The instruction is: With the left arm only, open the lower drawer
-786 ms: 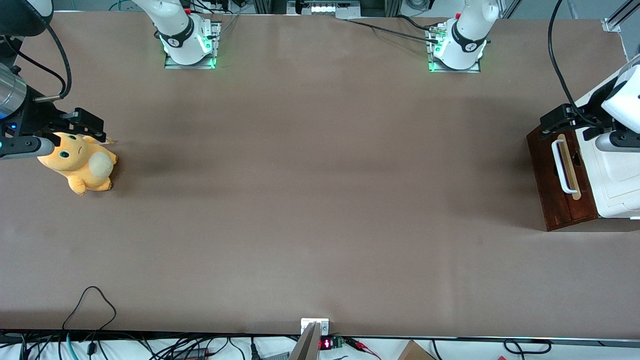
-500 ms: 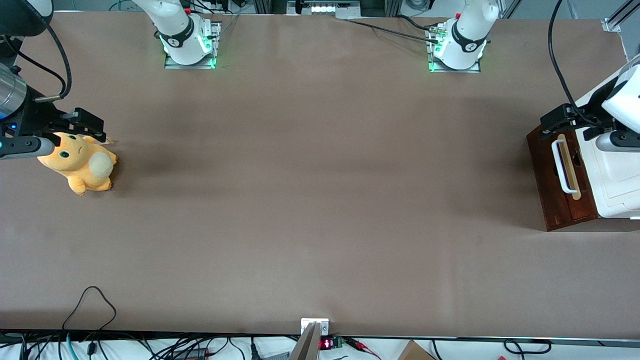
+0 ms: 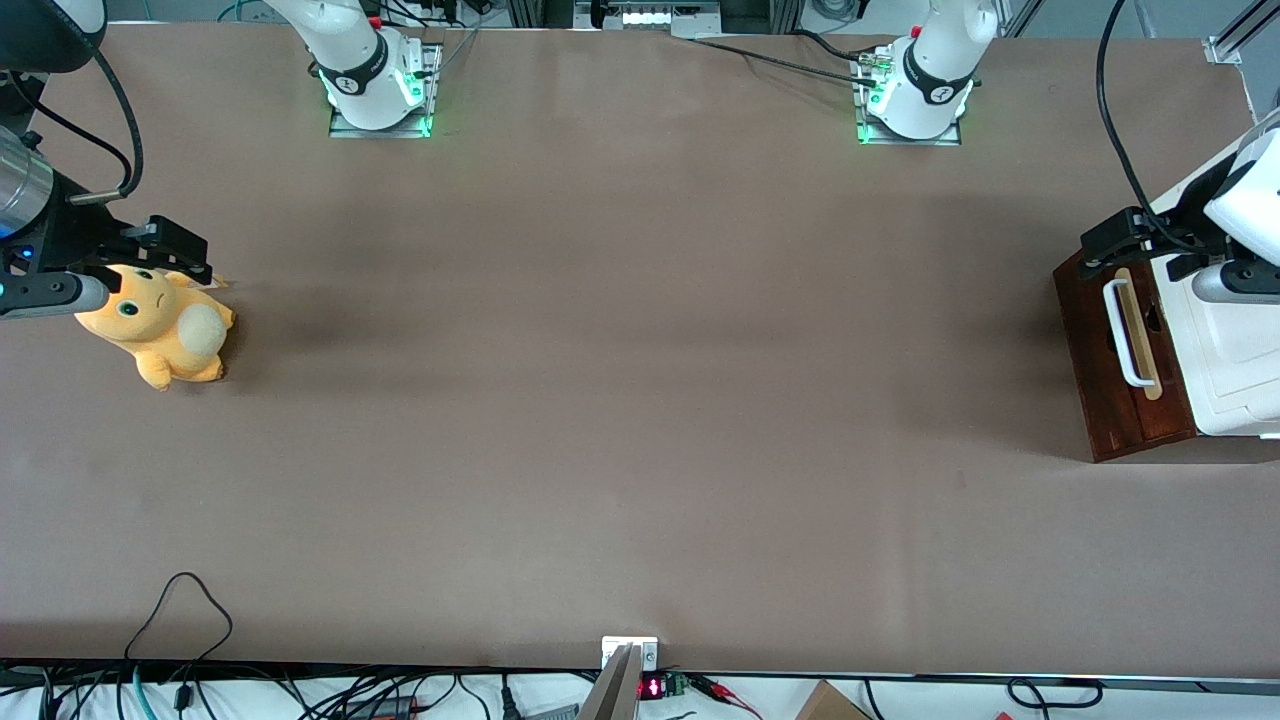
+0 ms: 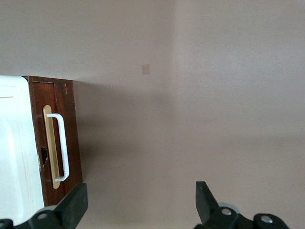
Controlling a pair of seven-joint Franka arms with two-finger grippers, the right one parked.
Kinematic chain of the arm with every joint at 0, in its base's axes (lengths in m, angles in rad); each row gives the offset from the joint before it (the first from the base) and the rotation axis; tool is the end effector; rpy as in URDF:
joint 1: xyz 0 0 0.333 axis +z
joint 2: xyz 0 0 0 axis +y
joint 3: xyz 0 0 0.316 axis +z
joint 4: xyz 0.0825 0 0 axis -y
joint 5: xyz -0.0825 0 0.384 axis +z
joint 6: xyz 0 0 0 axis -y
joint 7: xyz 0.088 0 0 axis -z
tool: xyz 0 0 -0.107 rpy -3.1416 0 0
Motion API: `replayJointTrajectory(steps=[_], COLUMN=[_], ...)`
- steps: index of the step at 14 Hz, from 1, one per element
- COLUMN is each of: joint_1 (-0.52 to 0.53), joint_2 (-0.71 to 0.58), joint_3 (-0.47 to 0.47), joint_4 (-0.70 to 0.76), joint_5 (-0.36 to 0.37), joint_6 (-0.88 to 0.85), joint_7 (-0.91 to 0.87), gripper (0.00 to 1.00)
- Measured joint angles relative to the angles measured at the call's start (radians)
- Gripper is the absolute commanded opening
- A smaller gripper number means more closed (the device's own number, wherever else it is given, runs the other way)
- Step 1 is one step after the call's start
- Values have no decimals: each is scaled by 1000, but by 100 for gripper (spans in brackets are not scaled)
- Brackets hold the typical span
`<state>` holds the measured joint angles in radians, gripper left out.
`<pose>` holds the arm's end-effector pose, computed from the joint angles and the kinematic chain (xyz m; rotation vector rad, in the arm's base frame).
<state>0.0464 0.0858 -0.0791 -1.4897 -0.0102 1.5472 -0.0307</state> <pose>0.5782 -0.0180 0.6122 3.1252 -0.0030 -0.0446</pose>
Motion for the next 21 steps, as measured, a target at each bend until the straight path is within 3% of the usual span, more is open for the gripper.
replayJointTrajectory(steps=[5,9,12,16,21], joint_1=[1,2,-3,-9,-55], joint_2=[15,29,62,114,214], joint_3=[1,1,-9,-81,-94], joint_4=[0,-6,-14,-94,-223], joint_5=[2,72,173,380,641], joint_6=[-11,-31,-43,-43,-42], joint_7=[-2,-2,-40,-214,-347], gripper=[100,100,100,100,100])
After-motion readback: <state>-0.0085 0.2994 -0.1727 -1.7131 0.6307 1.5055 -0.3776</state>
